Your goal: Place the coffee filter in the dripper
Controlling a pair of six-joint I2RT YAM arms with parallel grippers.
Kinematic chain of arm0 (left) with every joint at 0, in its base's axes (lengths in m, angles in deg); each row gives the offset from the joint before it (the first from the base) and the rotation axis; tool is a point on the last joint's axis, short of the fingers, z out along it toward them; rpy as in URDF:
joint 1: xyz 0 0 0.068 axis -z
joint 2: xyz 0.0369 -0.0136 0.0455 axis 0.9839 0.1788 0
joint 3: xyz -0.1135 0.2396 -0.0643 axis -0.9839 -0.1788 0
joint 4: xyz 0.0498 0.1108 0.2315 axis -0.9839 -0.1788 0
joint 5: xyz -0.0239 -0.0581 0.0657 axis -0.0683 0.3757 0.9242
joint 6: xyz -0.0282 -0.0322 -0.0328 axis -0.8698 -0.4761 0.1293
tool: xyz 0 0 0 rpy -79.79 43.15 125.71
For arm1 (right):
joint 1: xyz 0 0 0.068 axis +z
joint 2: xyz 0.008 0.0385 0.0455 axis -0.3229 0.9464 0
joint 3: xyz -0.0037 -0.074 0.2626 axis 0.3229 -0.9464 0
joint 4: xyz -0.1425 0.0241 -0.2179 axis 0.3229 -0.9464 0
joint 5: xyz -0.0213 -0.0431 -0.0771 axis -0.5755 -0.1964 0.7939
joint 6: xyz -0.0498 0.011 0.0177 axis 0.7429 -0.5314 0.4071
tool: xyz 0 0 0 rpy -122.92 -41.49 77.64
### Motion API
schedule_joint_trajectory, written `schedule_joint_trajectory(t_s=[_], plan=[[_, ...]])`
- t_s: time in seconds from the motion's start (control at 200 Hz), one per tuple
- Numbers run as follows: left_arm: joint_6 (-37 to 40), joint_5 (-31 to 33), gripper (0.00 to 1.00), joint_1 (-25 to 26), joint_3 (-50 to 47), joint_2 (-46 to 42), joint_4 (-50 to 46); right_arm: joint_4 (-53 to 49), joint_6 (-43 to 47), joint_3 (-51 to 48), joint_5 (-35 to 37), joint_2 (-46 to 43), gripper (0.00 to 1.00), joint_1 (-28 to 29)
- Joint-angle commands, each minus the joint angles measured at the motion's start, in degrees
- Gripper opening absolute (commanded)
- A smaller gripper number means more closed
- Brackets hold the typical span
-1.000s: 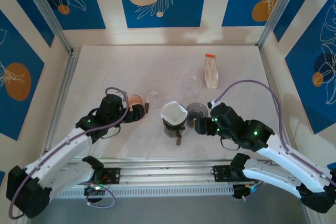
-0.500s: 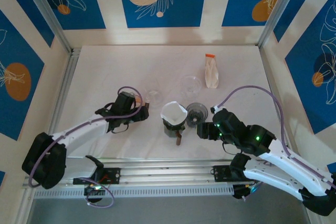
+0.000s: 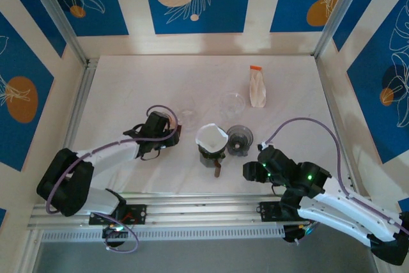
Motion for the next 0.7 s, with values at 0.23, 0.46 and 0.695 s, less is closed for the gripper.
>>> schedule_joint_trajectory(t_s=[0.23,0.46,0.695], plan=[[-3.06,4.68,0.30,-2.18,-0.59,-2.19,0.60,1.47,-3.22,-2.23,-1.23,-0.71,0.62,1.43],[-3.63,5.56,0.15,-2.87,-1.47,-3.76,-0.15,1.84,-3.39,-2.47,-1.41,-0.75,0.62,1.74],[-4.63,5.84,0.01,-3.05,-3.08,-5.90,-1.26,3.17,-3.63,-3.28,-2.27,-0.62,0.62,1.92]])
